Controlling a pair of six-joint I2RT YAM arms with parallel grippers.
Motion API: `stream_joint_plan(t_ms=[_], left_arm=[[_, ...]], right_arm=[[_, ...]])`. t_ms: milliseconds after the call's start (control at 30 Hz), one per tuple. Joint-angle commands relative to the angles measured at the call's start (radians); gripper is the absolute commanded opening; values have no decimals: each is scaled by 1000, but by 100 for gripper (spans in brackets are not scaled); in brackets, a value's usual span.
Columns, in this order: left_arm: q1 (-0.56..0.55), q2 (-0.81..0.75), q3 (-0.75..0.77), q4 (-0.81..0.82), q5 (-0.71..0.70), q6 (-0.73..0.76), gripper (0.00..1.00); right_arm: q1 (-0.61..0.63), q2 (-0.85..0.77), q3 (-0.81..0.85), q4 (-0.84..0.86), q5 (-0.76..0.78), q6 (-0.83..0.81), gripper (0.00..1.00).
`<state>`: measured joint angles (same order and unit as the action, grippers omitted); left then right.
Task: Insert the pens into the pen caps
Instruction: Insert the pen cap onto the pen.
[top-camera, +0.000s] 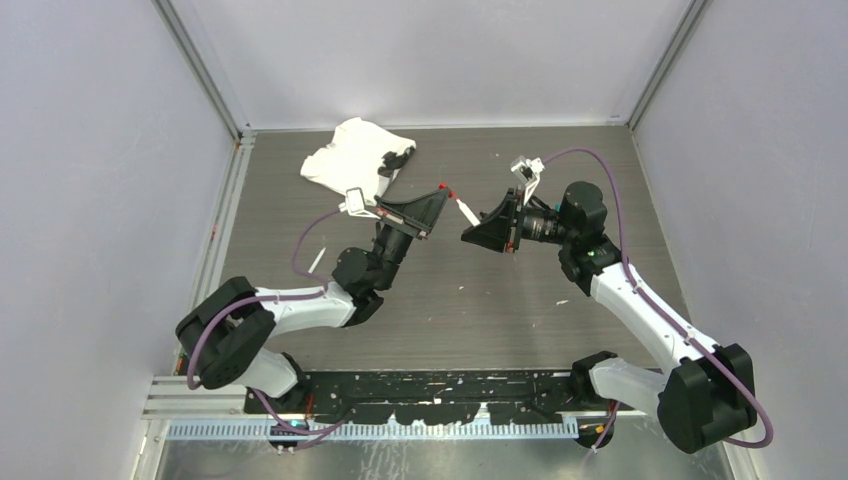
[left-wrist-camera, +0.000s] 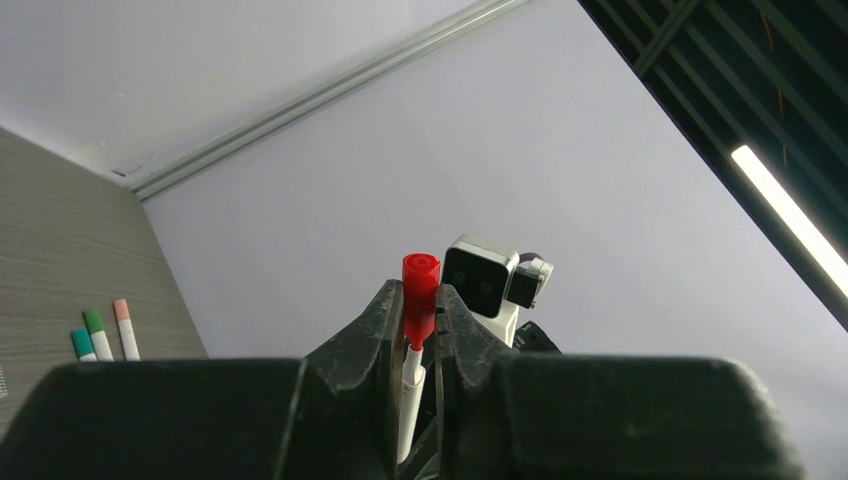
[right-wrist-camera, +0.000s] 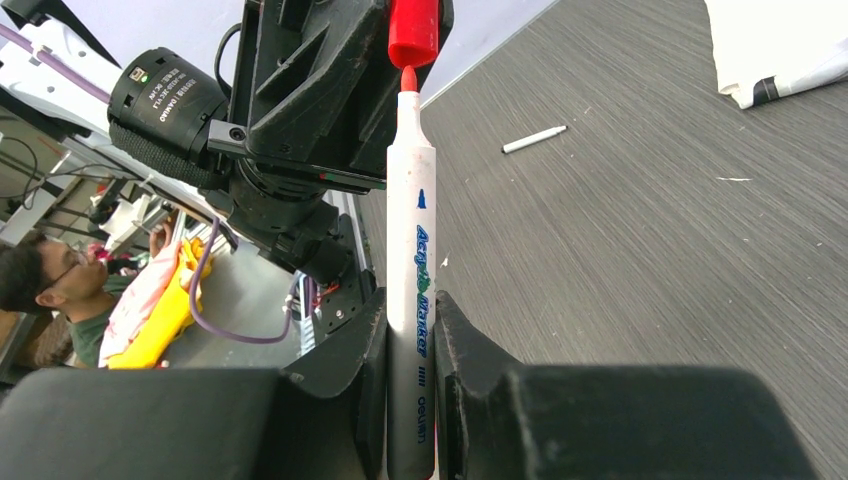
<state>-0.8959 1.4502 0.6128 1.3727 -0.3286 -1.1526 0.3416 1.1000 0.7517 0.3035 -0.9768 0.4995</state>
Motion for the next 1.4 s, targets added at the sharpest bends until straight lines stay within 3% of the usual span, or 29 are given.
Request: stream_joint_plan(t_ms=[0,1367], left_arm=[[-5,7,19,51,14,-5,1],[-5,13,7,27,28,-9,1]], right_arm=[[6,-24,18,-2,11,-19,1],[7,-40,20,-13,22,-41,1]])
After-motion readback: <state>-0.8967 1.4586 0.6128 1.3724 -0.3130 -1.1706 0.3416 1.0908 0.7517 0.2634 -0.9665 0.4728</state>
